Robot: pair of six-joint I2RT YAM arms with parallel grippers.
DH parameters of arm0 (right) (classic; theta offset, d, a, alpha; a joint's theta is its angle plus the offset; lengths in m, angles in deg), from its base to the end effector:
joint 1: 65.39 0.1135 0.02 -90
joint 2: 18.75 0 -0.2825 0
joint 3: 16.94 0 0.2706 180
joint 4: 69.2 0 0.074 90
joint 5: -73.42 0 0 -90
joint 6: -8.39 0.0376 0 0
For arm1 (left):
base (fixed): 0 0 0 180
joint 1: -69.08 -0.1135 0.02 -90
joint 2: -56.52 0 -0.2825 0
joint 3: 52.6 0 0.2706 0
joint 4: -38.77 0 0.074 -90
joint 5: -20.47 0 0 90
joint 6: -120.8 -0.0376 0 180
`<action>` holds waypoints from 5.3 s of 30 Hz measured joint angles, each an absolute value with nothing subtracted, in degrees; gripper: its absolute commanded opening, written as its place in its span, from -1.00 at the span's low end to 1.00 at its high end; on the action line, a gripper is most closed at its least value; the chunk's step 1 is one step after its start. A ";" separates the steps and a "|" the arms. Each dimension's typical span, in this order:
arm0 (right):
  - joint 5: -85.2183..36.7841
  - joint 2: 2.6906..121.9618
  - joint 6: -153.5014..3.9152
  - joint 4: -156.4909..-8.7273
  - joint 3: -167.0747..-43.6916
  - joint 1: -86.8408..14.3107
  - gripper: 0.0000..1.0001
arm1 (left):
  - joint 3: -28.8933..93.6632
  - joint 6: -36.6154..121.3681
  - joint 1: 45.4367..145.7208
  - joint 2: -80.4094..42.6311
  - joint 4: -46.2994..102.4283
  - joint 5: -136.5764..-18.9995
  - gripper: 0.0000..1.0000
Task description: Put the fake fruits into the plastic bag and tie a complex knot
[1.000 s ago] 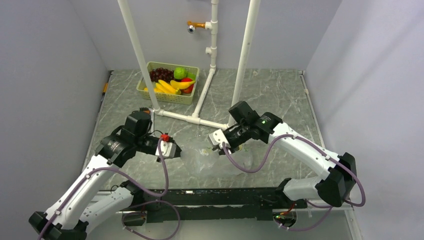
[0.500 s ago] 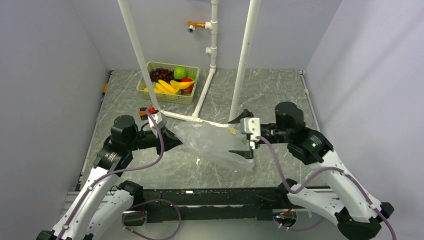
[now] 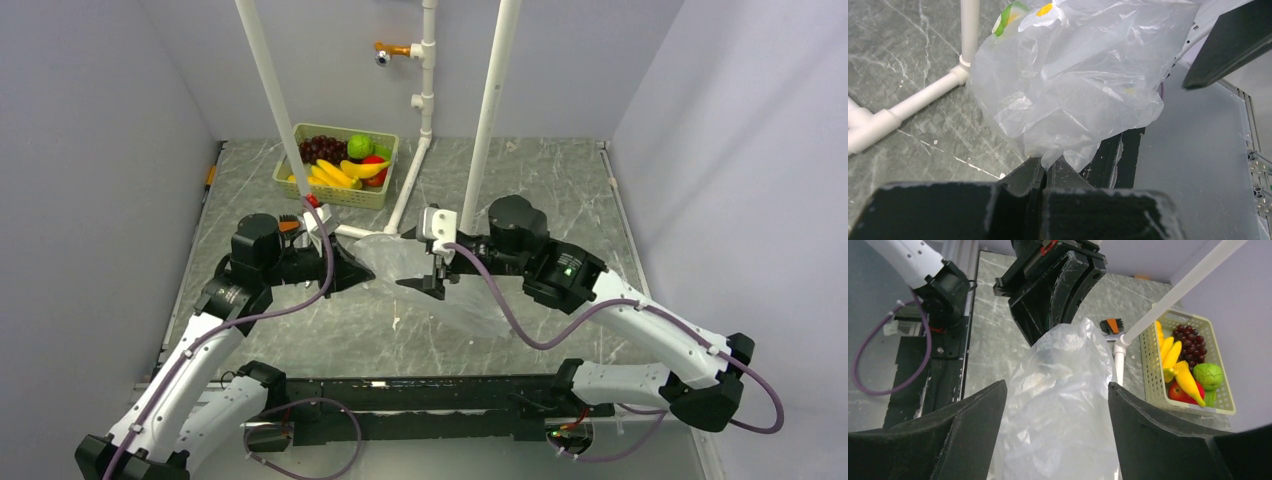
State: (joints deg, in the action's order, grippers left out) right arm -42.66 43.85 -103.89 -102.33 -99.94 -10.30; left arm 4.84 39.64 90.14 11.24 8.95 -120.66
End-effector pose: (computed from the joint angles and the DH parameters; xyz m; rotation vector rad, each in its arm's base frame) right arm 0.1288 0.2134 0.4349 -1.3958 1.2060 0.8124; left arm 0.1563 -0.0916 0.3416 0.8273 1.7434 -1.1854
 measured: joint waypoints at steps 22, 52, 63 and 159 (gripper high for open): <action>-43.27 40.05 -100.79 -111.51 -103.51 -27.98 -1.00 | 6.21 20.40 85.59 21.91 -3.08 -120.44 -1.00; -59.73 47.40 -114.47 -123.49 -109.67 -25.32 -1.00 | 31.70 -14.83 84.50 2.67 -32.12 -132.49 -0.86; -60.39 43.90 -108.85 -124.89 -111.11 -38.30 -1.00 | 23.52 -2.41 65.46 13.12 -22.16 -135.68 0.99; -60.08 49.17 -105.31 -113.54 -117.78 -31.35 -1.00 | 23.85 3.05 76.17 2.43 -15.95 -129.71 0.99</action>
